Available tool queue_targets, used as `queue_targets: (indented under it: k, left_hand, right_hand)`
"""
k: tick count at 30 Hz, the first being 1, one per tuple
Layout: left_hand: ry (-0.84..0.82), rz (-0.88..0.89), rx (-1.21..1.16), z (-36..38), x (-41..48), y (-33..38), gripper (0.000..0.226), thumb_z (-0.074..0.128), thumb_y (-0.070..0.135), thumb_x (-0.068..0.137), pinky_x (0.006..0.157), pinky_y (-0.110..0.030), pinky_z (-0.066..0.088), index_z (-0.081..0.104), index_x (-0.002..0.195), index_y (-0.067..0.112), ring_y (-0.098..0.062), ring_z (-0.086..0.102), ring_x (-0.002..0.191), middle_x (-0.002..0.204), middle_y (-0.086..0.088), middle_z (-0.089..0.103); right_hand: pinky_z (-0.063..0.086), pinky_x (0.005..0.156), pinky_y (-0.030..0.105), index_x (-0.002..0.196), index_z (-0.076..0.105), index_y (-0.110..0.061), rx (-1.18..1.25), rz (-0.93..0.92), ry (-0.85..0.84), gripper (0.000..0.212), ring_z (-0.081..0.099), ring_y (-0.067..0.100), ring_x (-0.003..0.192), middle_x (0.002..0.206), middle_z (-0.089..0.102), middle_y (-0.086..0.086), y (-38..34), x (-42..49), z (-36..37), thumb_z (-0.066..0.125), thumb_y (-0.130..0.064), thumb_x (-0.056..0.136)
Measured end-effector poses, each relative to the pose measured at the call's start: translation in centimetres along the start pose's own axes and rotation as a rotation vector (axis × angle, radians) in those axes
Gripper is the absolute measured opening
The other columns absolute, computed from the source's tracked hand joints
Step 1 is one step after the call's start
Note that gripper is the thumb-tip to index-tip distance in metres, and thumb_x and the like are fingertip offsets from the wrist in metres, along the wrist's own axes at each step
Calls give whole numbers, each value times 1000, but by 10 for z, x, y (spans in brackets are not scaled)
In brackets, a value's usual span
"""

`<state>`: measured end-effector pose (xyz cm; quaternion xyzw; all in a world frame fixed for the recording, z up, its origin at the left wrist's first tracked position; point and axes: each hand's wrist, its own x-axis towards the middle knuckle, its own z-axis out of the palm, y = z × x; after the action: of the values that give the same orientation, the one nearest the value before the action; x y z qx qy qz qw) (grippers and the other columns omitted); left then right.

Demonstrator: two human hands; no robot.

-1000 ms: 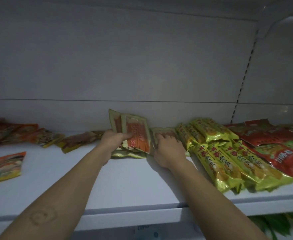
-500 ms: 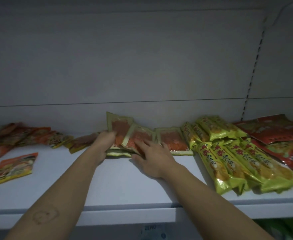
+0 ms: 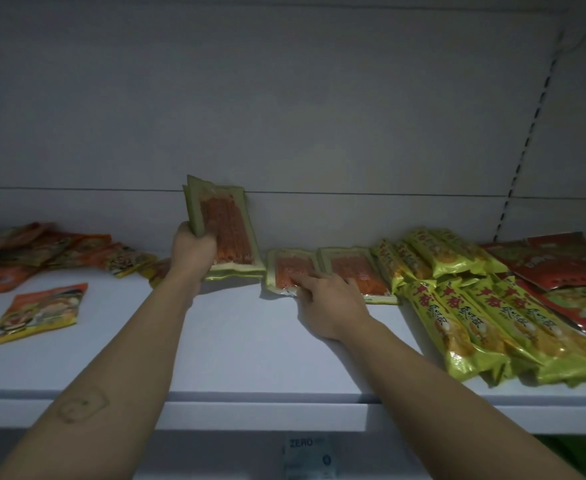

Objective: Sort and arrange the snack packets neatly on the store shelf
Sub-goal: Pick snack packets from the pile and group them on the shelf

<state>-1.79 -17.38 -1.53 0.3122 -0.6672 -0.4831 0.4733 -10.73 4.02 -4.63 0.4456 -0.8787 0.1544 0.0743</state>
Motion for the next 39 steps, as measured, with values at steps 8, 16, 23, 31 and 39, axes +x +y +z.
queue_targets:
  k: [8,16,23,31,39]
  left_hand:
    - [-118,-2,75,-17,11,-4,11,60,26,96,59,-23,41,59,101,16,-10,59,74,85,5,62]
    - [-217,-282,-223,-11,0,3,26,76,23,87,80,-36,56,67,106,8,-26,70,88,96,-7,73]
    - [-271,-223,-251,-16,-8,13,34,72,25,90,78,-36,56,62,118,7,-25,69,89,105,-10,72]
    - [-437,-269,-450,-11,-31,27,43,83,17,79,91,-52,56,64,116,6,-32,71,95,106,-12,73]
    - [-721,-234,-499,1,-56,47,24,67,19,94,85,-47,59,66,114,6,-26,71,94,107,-15,74]
  right_hand:
    - [30,95,39,125,64,-39,-164,51,104,36,52,28,112,115,68,3,-8,0,-5,40,-42,98]
    - [27,94,34,122,67,-39,-238,-28,97,38,49,25,118,126,65,0,-12,-3,-9,42,-52,95]
    - [40,95,38,124,67,-37,-145,-23,-56,42,55,27,118,133,63,-4,-24,-4,-20,36,-54,101]
    - [47,67,6,145,47,-30,873,299,293,52,61,-8,90,123,61,-8,-54,0,-48,59,-42,96]
    - [62,76,36,133,59,-30,846,427,411,58,73,17,82,115,69,2,-55,-17,-72,79,-12,82]
